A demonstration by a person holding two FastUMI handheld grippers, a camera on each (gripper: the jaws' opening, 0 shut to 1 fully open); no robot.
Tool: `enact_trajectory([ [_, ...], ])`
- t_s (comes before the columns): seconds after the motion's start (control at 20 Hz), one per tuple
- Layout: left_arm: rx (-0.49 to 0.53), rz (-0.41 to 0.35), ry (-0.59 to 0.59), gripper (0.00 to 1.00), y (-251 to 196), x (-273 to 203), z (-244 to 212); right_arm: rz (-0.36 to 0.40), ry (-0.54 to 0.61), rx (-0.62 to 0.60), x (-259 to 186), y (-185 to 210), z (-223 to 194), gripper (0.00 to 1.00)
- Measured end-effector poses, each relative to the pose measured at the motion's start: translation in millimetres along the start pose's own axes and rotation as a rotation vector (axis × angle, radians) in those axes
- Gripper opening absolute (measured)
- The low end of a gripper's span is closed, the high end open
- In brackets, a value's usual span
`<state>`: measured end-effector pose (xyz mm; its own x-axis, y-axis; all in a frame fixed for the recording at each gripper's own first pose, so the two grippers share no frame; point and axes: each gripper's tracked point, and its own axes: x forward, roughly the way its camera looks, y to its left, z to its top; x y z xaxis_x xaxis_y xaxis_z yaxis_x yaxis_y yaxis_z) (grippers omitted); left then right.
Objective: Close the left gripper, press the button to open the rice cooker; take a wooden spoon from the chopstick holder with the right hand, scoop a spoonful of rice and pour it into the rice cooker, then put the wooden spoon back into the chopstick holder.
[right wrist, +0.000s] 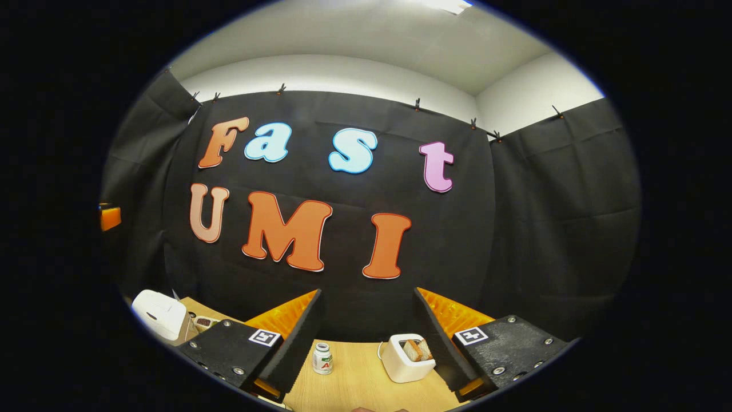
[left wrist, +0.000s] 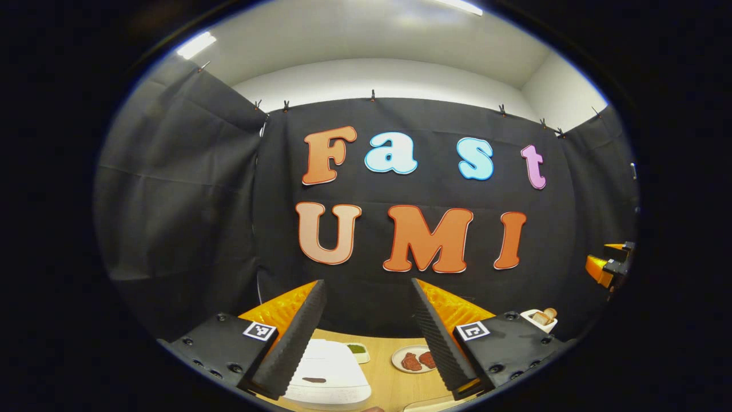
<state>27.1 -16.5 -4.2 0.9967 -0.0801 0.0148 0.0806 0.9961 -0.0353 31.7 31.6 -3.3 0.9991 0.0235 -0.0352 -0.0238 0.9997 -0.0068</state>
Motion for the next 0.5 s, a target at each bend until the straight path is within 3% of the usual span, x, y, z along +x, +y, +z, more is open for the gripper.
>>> enact_trajectory([
  [0.25,-0.027,0.000,-0.054,0.98,1,8,24,0.017,-0.039,0.044,4,14,24,0.95],
  [0.5,-0.002,0.010,-0.044,0.99,6,18,21,0.029,0.006,0.018,-1,21,1,0.95],
])
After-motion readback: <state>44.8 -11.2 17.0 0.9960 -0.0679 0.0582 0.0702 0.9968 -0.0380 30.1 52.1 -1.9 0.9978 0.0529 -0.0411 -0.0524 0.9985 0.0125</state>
